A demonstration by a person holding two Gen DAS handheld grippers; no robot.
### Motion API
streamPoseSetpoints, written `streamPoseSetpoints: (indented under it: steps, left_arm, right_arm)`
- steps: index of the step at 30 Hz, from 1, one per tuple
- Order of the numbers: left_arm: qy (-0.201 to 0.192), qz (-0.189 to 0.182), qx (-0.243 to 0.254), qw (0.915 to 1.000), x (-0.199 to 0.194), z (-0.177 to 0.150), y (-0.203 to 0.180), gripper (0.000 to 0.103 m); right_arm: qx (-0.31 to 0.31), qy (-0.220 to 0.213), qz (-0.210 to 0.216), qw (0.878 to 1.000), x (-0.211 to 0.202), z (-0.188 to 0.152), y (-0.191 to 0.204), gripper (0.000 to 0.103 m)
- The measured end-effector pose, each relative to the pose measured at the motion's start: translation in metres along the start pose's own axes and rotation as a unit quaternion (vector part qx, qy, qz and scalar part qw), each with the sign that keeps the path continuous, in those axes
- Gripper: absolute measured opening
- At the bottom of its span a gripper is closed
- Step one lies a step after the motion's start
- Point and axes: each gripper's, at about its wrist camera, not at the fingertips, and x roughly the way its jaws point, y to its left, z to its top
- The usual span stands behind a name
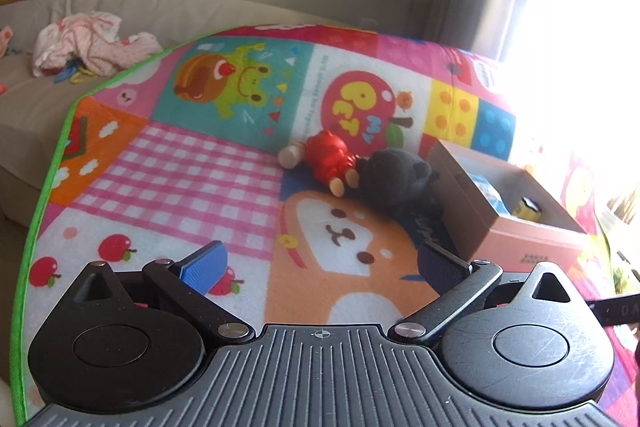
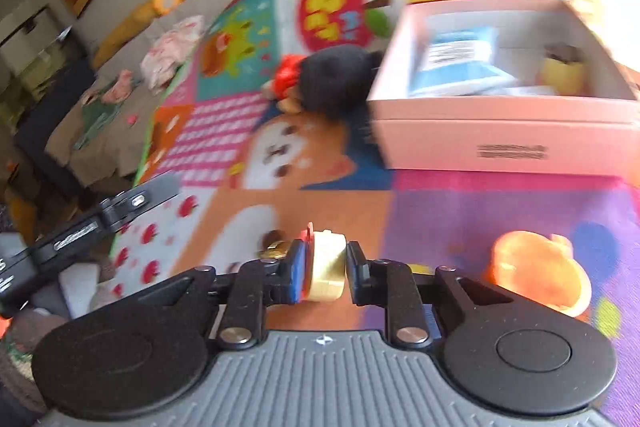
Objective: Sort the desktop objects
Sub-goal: 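Carry the orange cup with the right tool while the left tool moves toward the Hello Kitty toy, then grasp the pink Hello Kitty toy with the left tool while the right tool holds the orange cup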
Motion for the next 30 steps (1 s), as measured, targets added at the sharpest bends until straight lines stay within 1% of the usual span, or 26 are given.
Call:
streamPoseSetpoints:
  steps: [2,4,5,6,7,8,9,10,11,13,14,17,19,20,23,26,30]
  left_arm:
    - [0.009,-0.007,0.024,0.9997,0.002,-0.005,-0.010,0.103]
    - [0.026,-0.029,0.045,0.9982,0.005,-0.010,-0.023,0.103]
    - [0.035,-0.044,0.052,0.9970,0.005,-0.012,-0.030,0.103]
    - [0.045,-0.062,0.059,0.9953,0.006,-0.014,-0.036,0.103]
    - [0.057,-0.082,0.068,0.9928,0.006,-0.017,-0.043,0.103]
    - [0.074,-0.109,0.081,0.9880,0.007,-0.021,-0.053,0.103]
    - [0.089,-0.131,0.096,0.9827,0.007,-0.024,-0.061,0.103]
    - [0.104,-0.153,0.114,0.9761,0.007,-0.030,-0.070,0.103]
    - [0.113,-0.165,0.129,0.9712,0.007,-0.034,-0.077,0.103]
    - [0.132,-0.185,0.154,0.9616,0.009,-0.044,-0.089,0.103]
    - [0.144,-0.200,0.153,0.9571,0.010,-0.047,-0.092,0.103]
    - [0.185,-0.255,0.123,0.9411,0.017,-0.049,-0.094,0.103]
    - [0.194,-0.271,0.108,0.9364,0.022,-0.050,-0.096,0.103]
    - [0.197,-0.272,0.104,0.9361,0.025,-0.051,-0.098,0.103]
    - [0.190,-0.263,0.109,0.9397,0.034,-0.048,-0.102,0.103]
    - [0.179,-0.252,0.120,0.9436,0.044,-0.043,-0.103,0.103]
    - [0.168,-0.240,0.130,0.9474,0.058,-0.036,-0.101,0.103]
  right_arm:
    - [-0.003,-0.016,-0.036,0.999,-0.009,-0.006,-0.012,0.023]
    - [-0.009,-0.033,-0.059,0.998,-0.021,-0.011,-0.019,0.032]
    - [-0.014,-0.046,-0.074,0.996,-0.027,-0.015,-0.022,0.042]
    - [-0.022,-0.059,-0.088,0.994,-0.033,-0.019,-0.024,0.058]
    - [-0.032,-0.074,-0.107,0.991,-0.038,-0.023,-0.027,0.067]
    - [-0.040,-0.088,-0.126,0.987,-0.043,-0.026,-0.028,0.080]
    - [-0.049,-0.103,-0.151,0.982,-0.044,-0.028,-0.031,0.088]
    - [-0.058,-0.113,-0.174,0.977,-0.048,-0.031,-0.035,0.091]
    - [-0.066,-0.115,-0.191,0.973,-0.050,-0.034,-0.039,0.097]
    - [-0.068,-0.112,-0.210,0.969,-0.051,-0.040,-0.049,0.098]
    - [-0.063,-0.108,-0.213,0.969,-0.051,-0.041,-0.053,0.098]
    - [-0.042,-0.098,-0.217,0.970,-0.050,-0.049,-0.067,0.100]
    - [-0.025,-0.093,-0.219,0.971,-0.047,-0.053,-0.075,0.103]
    - [-0.015,-0.090,-0.219,0.971,-0.045,-0.054,-0.079,0.103]
    - [0.003,-0.078,-0.216,0.973,-0.040,-0.056,-0.086,0.103]
    - [0.004,-0.076,-0.216,0.974,-0.038,-0.057,-0.086,0.103]
    - [-0.009,-0.068,-0.227,0.971,-0.034,-0.057,-0.082,0.103]
